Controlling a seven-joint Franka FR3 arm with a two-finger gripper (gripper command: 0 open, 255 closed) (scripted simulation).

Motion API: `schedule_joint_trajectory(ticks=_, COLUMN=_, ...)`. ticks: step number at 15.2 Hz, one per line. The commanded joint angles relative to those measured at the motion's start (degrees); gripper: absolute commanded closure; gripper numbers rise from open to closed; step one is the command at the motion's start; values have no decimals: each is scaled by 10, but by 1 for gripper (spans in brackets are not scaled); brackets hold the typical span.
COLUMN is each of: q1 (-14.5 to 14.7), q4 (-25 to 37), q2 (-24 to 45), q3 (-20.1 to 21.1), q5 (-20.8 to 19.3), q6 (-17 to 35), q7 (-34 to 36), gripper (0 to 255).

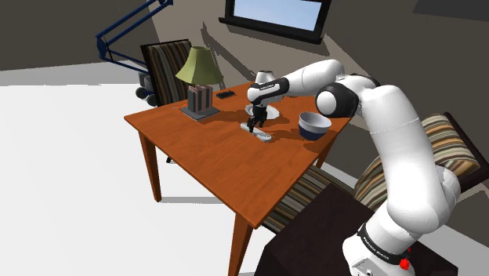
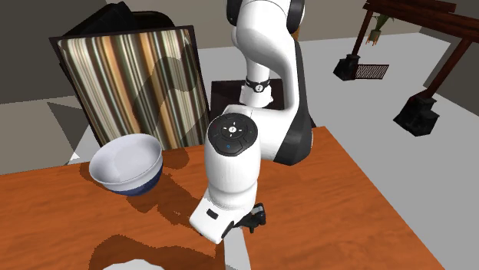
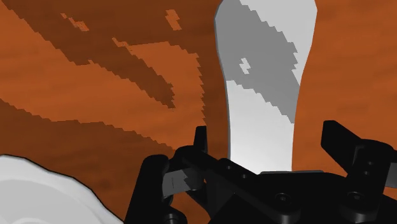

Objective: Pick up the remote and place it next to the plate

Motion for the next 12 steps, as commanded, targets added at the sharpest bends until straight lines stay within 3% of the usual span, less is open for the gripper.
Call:
schedule_joint_trajectory(ticks=1, q1=1, q4=2, q2=-10, q3=-1, q5=-1, q6=-12, q7=1, gripper=0)
schedule_joint_trajectory(ticks=4, q1=2, q4=13, q2=-36, q3=-4, q5=-4, q6=-49, q7=2, gripper=0)
schedule_joint_trajectory(ticks=12, q1=2, q4=13, q2=-36, q3=-4, q5=-4, q6=-49, q7=2, gripper=0)
